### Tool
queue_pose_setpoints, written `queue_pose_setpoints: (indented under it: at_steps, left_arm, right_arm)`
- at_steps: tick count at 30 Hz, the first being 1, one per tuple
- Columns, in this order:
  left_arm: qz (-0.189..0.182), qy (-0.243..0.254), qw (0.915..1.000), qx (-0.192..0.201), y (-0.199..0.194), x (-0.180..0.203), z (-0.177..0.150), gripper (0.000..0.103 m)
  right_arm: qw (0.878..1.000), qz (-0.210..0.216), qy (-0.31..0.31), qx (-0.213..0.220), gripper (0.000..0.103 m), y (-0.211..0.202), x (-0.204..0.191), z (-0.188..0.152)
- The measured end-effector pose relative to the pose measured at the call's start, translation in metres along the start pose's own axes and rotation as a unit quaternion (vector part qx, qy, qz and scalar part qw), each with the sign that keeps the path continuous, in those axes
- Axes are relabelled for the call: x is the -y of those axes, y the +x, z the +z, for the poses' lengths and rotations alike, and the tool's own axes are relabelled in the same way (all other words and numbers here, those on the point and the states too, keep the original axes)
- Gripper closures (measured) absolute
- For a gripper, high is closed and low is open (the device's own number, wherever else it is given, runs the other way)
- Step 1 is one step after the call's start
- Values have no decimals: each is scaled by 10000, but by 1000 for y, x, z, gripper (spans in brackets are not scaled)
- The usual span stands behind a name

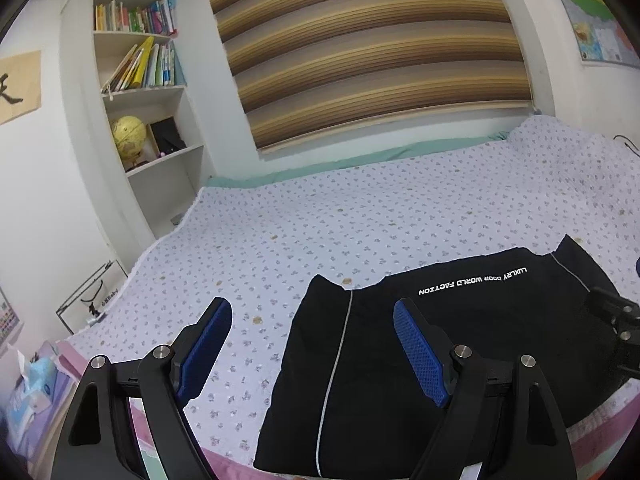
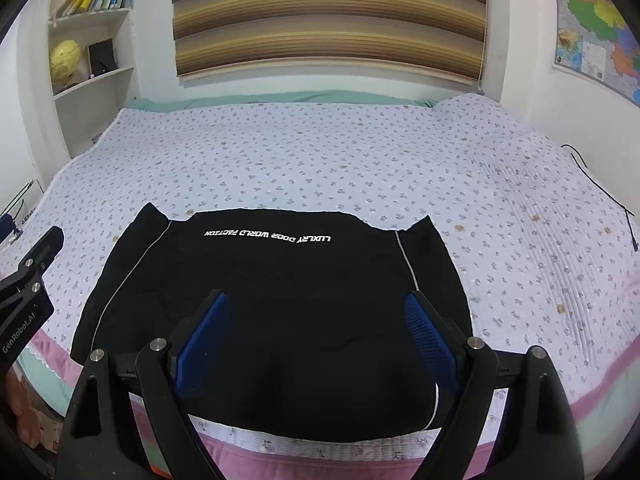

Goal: Fold large clothes

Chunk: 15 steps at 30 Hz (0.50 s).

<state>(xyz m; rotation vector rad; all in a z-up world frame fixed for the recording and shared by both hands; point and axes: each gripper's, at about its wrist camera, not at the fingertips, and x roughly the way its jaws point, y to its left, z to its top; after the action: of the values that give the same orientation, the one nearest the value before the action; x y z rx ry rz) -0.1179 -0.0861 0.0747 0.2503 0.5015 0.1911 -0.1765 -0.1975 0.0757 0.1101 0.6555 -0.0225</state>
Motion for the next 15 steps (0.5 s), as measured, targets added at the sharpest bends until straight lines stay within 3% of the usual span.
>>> queue_pose_setpoints:
  at_steps: [15]
  left_arm:
    - [18, 31, 9999, -96, 3, 7, -4, 19]
  right_arm:
    - [9999, 24, -1, -139, 13, 8, -2, -4]
